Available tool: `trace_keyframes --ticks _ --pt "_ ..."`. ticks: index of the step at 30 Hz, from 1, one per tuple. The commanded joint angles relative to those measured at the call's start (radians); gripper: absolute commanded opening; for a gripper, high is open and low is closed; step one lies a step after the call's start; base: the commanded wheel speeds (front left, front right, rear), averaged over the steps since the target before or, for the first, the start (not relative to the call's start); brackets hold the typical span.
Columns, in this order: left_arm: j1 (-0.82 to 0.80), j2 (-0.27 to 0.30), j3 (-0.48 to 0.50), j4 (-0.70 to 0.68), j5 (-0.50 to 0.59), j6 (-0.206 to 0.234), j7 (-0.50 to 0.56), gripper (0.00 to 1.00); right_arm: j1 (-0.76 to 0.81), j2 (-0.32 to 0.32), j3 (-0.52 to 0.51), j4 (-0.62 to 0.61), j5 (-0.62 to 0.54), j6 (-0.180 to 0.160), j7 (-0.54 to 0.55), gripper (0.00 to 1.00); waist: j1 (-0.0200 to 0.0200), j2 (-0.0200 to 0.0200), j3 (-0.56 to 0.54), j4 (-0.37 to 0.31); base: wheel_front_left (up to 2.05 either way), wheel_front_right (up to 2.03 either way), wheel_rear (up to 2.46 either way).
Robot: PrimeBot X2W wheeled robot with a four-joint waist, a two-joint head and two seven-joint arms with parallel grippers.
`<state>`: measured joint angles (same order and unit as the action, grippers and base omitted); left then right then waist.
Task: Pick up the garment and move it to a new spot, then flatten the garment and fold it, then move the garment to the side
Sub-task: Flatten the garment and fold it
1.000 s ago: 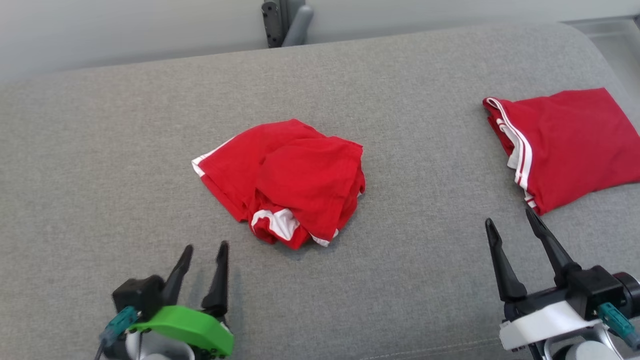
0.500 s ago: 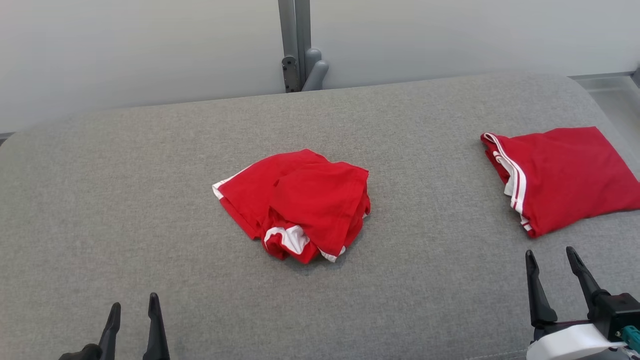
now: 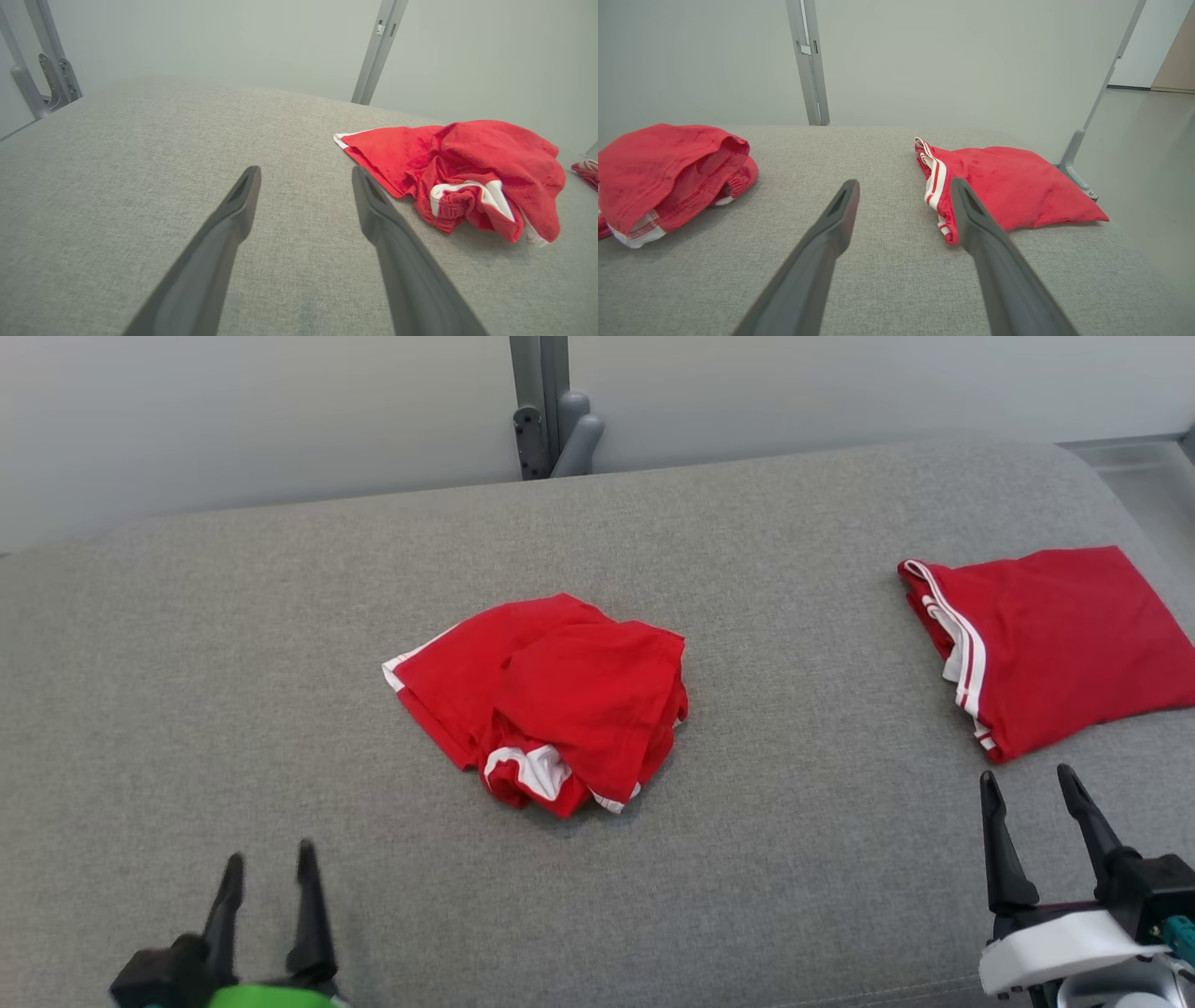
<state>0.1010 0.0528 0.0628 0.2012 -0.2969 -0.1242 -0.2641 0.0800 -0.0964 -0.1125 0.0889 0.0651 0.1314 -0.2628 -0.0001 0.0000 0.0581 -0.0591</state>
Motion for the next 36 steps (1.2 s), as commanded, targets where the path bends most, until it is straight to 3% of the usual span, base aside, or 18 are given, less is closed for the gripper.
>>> trace_keyframes --ticks 1,6,10,18,19,20,21,27,36 --pt "-0.054 -0.003 -0.048 0.012 -0.028 -0.005 0.0 1.0 -0.025 -0.003 -0.001 -0.012 0.006 -0.001 -0.002 1.0 0.0001 0.0 0.045 -0.005 0.0 0.0 0.0" --pt "-0.191 0.0 -0.25 0.121 -0.136 -0.007 0.007 1.0 -0.079 -0.008 0.036 -0.027 0.014 -0.001 -0.002 1.0 0.0001 0.0 0.11 -0.038 0.0 0.0 0.0" --pt "-0.266 0.0 -0.327 0.195 -0.174 -0.008 0.035 1.0 -0.099 -0.003 0.049 -0.034 0.02 -0.001 -0.002 1.0 0.0001 0.0 0.129 -0.069 0.0 0.0 0.0" --pt "-0.385 0.0 -0.389 0.36 -0.232 -0.008 0.068 1.0 -0.107 0.017 0.068 -0.026 0.03 -0.001 -0.002 1.0 0.0001 0.0 0.154 -0.132 0.0 0.0 0.0" --pt "-0.401 0.001 -0.395 0.377 -0.227 -0.007 0.069 0.65 -0.109 0.019 0.07 -0.025 0.03 -0.001 -0.002 1.0 0.0001 0.0 0.158 -0.137 0.0 0.0 0.0" --pt "-0.418 0.006 -0.401 0.387 -0.216 -0.008 0.064 0.19 -0.113 0.021 0.073 -0.024 0.032 -0.001 -0.002 1.0 0.0001 0.0 0.161 -0.142 0.0 0.0 0.0" --pt "-0.434 0.006 -0.41 0.391 -0.218 -0.008 0.06 0.0 -0.117 0.024 0.075 -0.023 0.032 -0.001 -0.002 1.0 0.0001 0.0 0.164 -0.147 0.0 0.0 0.0" --pt "-0.528 0.007 -0.497 0.297 -0.248 -0.008 0.095 0.0 -0.118 0.032 0.077 -0.02 0.033 -0.001 -0.002 1.0 0.0001 0.0 0.163 -0.159 0.0 0.0 0.0" --pt "-0.742 0.003 -0.602 0.071 -0.279 0.005 0.318 0.0 -0.135 0.039 0.109 -0.005 0.038 -0.001 -0.002 1.0 0.0001 0.0 0.136 -0.204 0.0 0.0 0.0"
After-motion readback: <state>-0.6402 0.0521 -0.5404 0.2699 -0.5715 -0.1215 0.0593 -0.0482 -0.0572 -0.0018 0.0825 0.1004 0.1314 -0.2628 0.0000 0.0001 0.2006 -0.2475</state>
